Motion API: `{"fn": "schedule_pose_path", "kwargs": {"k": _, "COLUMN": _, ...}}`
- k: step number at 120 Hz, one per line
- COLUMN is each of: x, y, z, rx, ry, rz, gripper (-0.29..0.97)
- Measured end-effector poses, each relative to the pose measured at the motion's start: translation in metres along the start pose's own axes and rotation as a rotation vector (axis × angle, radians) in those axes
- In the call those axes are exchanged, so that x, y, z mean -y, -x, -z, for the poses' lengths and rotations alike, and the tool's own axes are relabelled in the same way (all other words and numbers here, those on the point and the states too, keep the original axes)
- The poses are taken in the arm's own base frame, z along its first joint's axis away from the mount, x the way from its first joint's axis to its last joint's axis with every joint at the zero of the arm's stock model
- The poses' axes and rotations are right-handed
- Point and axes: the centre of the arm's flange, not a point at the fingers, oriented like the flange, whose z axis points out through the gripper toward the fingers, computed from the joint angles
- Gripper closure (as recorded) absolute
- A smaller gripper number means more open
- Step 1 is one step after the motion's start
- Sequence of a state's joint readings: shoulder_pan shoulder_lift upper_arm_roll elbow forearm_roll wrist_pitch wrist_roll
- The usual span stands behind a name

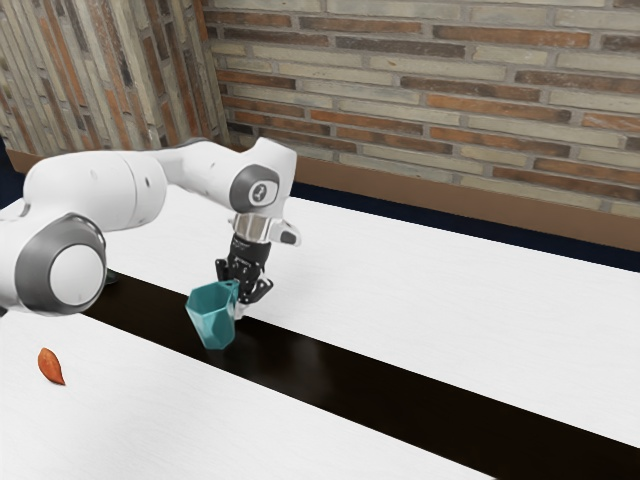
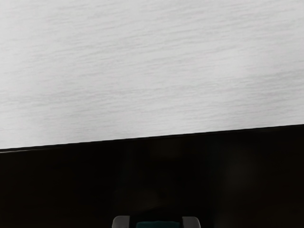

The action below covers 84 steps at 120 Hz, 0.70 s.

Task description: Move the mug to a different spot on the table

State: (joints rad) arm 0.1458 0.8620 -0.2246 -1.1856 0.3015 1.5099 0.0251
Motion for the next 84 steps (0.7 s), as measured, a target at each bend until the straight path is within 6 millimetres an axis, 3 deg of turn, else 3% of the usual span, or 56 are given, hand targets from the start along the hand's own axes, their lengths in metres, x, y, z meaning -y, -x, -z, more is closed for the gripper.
{"fn": "schedule_pose_path", "kwargs": {"k": 18, "x": 0.0, "y": -0.003, "z": -0.004, "rx": 0.002, "ry": 0.001, "rz": -0.008, "gripper": 0.71}}
{"fn": "schedule_pose_path", "kwargs": {"k": 39, "x": -0.001, "y": -0.002, "z": -0.003, "rx": 0.0, "ry": 0.013, "rz": -0.011, "gripper": 0.35}}
{"fn": "schedule_pose_path", "kwargs": {"k": 58, "x": 0.001, "y": -0.004, "z": 0.0, "rx": -0.023, "ry": 0.015, "rz": -0.006, "gripper": 0.17}}
{"fn": "schedule_pose_path", "kwargs": {"k": 84, "x": 0.013, "y": -0.003, "z": 0.032, "rx": -0.129, "ry": 0.008, "rz": 0.019, "gripper": 0.06}}
